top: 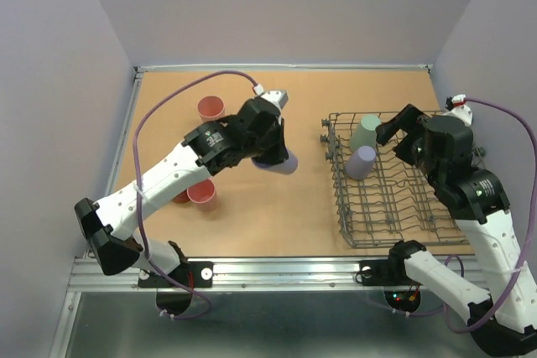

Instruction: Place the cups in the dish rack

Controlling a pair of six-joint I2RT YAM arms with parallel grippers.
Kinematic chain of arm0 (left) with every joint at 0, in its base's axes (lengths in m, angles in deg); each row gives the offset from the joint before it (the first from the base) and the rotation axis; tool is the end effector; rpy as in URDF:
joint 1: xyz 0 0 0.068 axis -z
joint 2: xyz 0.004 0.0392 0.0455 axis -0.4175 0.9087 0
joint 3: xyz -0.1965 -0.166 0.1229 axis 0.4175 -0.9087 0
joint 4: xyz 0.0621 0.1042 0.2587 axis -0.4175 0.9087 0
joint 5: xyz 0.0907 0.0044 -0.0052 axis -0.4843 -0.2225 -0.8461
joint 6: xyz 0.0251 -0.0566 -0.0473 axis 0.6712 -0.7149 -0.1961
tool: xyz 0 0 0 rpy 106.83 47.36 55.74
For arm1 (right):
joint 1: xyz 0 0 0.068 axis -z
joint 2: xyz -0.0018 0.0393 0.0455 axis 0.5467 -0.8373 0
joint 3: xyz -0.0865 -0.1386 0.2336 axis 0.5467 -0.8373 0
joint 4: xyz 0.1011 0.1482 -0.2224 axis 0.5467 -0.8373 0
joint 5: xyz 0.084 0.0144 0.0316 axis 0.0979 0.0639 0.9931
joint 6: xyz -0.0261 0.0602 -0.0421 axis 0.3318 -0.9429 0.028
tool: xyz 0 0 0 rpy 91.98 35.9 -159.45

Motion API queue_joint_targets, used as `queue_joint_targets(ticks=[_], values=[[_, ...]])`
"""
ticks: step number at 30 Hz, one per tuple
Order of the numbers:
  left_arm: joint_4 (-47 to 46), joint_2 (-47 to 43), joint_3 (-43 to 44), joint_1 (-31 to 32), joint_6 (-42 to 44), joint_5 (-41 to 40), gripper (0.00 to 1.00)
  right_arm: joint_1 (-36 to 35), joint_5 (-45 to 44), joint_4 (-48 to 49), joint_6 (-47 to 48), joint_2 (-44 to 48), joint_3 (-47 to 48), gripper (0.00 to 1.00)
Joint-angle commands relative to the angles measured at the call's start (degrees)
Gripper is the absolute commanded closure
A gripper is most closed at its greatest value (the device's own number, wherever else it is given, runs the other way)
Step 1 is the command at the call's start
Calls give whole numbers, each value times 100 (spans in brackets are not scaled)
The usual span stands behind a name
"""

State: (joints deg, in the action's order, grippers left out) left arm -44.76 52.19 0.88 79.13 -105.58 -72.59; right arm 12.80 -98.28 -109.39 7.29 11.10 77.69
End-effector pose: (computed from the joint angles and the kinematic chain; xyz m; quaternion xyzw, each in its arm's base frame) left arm 0.2011 -0.2731 0.3805 0.1458 0.8893 -0.2774 0.3330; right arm 0.1737 0.0378 0.4129 0.2434 0.8083 0.1161 0.5234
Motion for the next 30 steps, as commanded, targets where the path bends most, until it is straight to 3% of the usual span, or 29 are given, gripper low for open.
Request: queue_joint_targets(ticks=[1,5,12,18,30], values=[[-804,1,829,-628,525,864,100,-32,1113,895,20,1,558,0],[-2534,-183,629,-1436,167,2627,100,-32,1975,1599,-523,-17,585,0],[-4961,-368,13,-2184,-1151,4029,100,-23,2608,2628,-1140,-114,322,0],[-6764,-456,-497,-2273,-2171,4602,100,-32,2952,3603,-1536,-245,-310,0],[-7776,-588,-875,-2273,-2805,4637,100,-32,2881,4948,-2230,-403,-927,0]])
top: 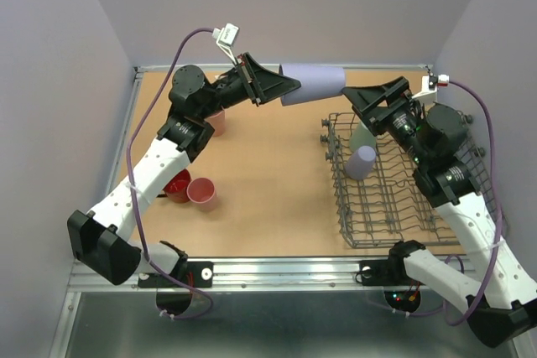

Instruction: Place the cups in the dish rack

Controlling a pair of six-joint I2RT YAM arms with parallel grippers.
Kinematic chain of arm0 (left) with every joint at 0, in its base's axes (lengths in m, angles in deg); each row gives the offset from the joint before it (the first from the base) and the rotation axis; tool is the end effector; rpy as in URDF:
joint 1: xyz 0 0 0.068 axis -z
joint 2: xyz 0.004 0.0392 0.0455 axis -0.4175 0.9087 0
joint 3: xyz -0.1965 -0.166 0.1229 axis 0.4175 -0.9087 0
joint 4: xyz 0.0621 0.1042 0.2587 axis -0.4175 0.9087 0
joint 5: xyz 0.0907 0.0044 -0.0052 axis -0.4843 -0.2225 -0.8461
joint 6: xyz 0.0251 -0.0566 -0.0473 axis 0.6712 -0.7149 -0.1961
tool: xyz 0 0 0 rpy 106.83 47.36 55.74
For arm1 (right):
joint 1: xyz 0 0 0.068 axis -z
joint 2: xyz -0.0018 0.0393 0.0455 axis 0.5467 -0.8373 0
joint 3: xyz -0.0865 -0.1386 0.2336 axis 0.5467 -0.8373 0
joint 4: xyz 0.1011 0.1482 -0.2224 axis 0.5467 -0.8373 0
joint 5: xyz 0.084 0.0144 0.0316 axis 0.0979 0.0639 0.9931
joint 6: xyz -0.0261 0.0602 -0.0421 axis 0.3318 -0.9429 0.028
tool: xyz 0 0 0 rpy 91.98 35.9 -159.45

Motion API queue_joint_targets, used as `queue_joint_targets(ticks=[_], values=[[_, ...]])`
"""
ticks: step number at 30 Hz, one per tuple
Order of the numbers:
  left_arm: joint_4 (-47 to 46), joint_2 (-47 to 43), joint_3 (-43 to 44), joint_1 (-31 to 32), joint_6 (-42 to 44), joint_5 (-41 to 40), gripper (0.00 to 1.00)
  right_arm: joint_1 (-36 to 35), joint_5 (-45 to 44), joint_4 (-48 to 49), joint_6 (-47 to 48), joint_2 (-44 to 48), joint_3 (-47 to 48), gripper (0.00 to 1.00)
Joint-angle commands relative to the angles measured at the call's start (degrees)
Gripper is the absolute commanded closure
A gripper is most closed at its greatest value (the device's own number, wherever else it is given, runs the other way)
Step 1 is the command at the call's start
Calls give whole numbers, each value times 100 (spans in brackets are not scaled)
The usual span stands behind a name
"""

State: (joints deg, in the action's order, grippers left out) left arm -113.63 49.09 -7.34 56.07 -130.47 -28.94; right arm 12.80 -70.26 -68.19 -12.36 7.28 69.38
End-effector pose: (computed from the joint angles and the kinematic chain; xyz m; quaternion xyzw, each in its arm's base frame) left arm 0.2640 -0.2106 0.4941 0.1572 0.5587 -0.6901 0.4323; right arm 0.2209 0.0893 0.4406 0.2007 0.6667 0.4895 0.5250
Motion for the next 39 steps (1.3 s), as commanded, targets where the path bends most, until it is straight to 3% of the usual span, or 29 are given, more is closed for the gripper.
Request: queue_joint_targets(ticks=[1,7,15,32,35,38,39], values=[[-915,-278,-88,24,-333,272,100,-32,105,1064,-301,-21,-122,0],[-1609,-251,-449,33,-895,246,100,-40,281,1839,-635,-91,-368,0],[-3507,-102,-1160,86,-1985,27,100,-172,334,2489,-960,-276,-579,0],[-3508,127,-1152,261,-1854,-483,100,-761,35,3000,-899,-865,-413,2],[-3508,83,-1204,314,-1801,-545,100,-761,-70,3000,-969,-874,-465,16],[-3517,-14,-1336,323,-1801,-598,100,-752,-150,3035,-1022,-856,-527,42],[-3499,-14,-1363,332,-1801,-615,100,-761,-167,3000,-1022,-856,-527,66]])
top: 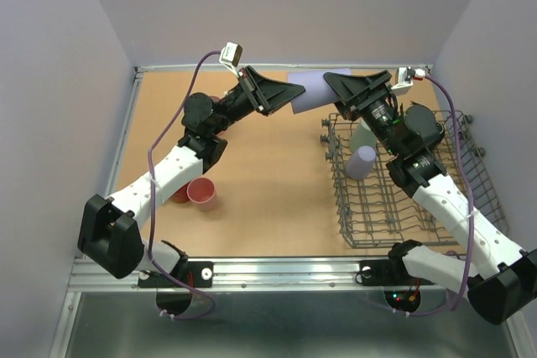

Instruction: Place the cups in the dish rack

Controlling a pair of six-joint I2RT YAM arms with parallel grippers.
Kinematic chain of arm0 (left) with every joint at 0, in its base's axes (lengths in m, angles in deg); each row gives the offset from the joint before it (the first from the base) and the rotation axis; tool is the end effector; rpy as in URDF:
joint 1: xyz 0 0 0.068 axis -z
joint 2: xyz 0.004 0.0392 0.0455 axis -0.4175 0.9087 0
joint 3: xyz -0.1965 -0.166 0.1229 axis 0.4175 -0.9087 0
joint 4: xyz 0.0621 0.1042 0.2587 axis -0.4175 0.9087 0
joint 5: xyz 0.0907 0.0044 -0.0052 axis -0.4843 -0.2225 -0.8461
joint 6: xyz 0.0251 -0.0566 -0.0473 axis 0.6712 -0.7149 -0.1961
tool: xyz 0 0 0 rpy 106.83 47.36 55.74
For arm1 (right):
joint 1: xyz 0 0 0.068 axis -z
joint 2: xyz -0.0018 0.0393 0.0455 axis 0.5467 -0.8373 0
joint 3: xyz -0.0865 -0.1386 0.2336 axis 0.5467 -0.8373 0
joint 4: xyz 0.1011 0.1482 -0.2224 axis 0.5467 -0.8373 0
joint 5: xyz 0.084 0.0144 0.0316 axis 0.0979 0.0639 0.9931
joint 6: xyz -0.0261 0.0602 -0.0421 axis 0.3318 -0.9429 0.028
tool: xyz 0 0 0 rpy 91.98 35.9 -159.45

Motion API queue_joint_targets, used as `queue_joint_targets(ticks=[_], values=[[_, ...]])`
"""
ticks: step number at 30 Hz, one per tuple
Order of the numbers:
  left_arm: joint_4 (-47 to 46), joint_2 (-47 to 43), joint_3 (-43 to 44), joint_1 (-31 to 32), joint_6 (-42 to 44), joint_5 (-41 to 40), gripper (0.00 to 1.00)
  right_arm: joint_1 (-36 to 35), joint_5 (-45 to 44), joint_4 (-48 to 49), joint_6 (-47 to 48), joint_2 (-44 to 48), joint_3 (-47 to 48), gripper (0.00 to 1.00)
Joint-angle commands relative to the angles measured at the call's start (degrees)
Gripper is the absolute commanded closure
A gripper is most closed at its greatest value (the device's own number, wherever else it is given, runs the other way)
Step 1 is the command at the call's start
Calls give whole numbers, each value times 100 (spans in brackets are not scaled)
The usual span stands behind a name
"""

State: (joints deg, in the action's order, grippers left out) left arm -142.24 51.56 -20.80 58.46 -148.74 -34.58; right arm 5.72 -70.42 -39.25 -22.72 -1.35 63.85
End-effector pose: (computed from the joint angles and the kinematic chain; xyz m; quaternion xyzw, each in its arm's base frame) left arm 0.2631 -0.2206 0.4463 0.0875 0.4883 -0.7796 0.3822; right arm 0.2503 0.1375 0.4347 0.1809 0.5707 0.6224 0.5042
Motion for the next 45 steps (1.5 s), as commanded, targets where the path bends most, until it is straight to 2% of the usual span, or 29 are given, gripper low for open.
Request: queue_joint_targets(ticks=[1,3,4,5,7,8,11,13,14,16,19,20,23,24,26,30,35,41,45], values=[[-612,-278,-51,94,18,-51,100,-53,-152,97,23,25,26,79],[-463,-270,-87,94,70,-17,100,-53,-169,2,32,16,52,100],[-375,-261,-78,94,114,10,96,-53,-187,-60,93,33,70,100],[-200,-270,-61,94,166,19,78,-53,-204,-131,146,34,131,100],[72,-296,-26,94,377,54,61,-53,-345,-420,356,112,175,100],[248,-322,35,85,508,80,48,-53,-424,-543,436,165,202,100],[1353,-550,124,-11,1036,89,30,52,-976,-1263,734,437,281,100],[1724,-682,72,-107,1316,81,3,183,-1048,-1815,979,613,342,100],[2022,-822,10,-161,1397,89,1,263,-1074,-1958,1068,648,403,100],[2418,-972,-25,-310,1625,81,1,482,-1259,-2879,1427,666,657,100],[3612,-1210,141,-451,2371,-137,1,772,-1522,-3810,1937,605,913,100],[4260,-1288,324,-460,2886,-235,1,869,-1593,-3970,2052,622,1018,100],[5186,-1386,755,-495,3531,-726,1,1413,-1769,-4542,2360,666,1098,100],[5798,-1403,861,-486,3881,-1076,1,1676,-1786,-4778,2500,693,1125,100],[6294,-1412,1124,-486,4138,-1438,1,1819,-1926,-5025,2624,693,1168,100],[7243,-1491,1336,-495,4605,-2570,1,1854,-3022,-5885,2791,614,1396,100],[7632,-1500,1294,-495,4921,-2838,1,1854,-3676,-6520,2968,526,1485,100],[7343,-1579,810,-495,4922,-2267,1,1854,-4098,-6855,2932,605,959,100],[7342,-1588,669,-495,4957,-2196,1,1846,-4098,-6890,2880,491,573,99]])
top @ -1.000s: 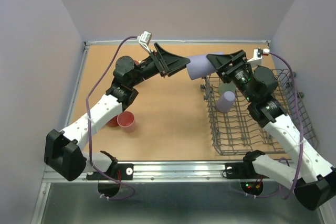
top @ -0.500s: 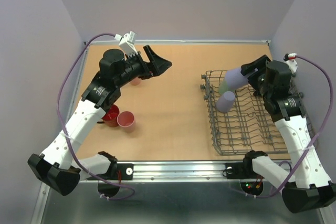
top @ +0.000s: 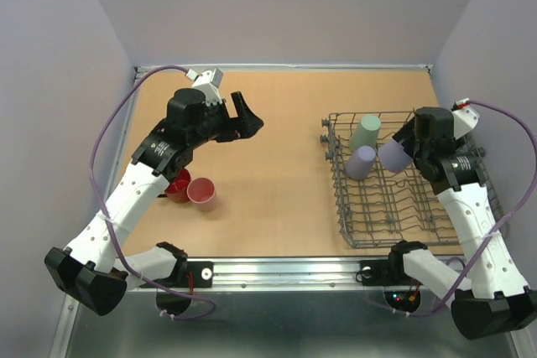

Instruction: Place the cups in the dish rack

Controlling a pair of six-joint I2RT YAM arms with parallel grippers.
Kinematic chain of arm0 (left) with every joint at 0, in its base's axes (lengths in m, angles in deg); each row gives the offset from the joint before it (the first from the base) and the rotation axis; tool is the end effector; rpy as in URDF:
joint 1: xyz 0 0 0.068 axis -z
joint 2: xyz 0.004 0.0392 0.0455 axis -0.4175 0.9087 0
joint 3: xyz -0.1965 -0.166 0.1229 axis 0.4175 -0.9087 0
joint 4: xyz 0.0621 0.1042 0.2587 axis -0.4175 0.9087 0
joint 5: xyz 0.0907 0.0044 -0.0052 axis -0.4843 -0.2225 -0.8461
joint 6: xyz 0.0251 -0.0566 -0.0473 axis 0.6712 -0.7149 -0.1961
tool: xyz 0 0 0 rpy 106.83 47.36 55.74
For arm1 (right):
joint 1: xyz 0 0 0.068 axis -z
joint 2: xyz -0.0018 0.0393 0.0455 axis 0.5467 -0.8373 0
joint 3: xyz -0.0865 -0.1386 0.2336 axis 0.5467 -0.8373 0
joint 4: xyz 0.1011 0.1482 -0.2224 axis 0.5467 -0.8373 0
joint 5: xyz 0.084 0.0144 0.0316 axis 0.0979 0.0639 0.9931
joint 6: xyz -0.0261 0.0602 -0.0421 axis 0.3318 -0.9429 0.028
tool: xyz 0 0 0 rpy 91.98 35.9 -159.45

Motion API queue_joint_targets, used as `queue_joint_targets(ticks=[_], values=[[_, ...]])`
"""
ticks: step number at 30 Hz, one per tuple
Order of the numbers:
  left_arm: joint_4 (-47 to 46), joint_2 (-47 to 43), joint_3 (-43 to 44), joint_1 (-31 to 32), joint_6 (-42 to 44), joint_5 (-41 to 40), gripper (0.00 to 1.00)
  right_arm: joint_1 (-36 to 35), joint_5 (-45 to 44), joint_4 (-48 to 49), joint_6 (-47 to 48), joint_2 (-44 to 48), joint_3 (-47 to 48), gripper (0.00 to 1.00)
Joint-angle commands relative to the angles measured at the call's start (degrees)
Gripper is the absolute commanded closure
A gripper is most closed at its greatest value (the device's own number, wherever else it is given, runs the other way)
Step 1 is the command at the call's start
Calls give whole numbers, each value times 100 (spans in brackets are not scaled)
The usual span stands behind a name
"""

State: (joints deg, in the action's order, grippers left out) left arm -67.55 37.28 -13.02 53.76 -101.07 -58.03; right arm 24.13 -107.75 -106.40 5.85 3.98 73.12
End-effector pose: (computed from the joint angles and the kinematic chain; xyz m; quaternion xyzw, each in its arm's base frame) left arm 0.2519 -0.1538 0.4138 0.0535 0.7900 -0.3586 0.4945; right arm 0.2182 -0.0006 0.3712 0.3599 0.7880 -0.0321 0.4985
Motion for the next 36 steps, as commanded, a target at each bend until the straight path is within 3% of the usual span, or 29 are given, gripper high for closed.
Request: queue_joint_targets(ticks=[1,36], values=[[-117,-161,-118,-25,207,141,1,14,-391,-167,-12,-69,-425,100],[217,15,-13,-34,709,-44,2,14,-638,1784,-250,-1062,-2157,100]])
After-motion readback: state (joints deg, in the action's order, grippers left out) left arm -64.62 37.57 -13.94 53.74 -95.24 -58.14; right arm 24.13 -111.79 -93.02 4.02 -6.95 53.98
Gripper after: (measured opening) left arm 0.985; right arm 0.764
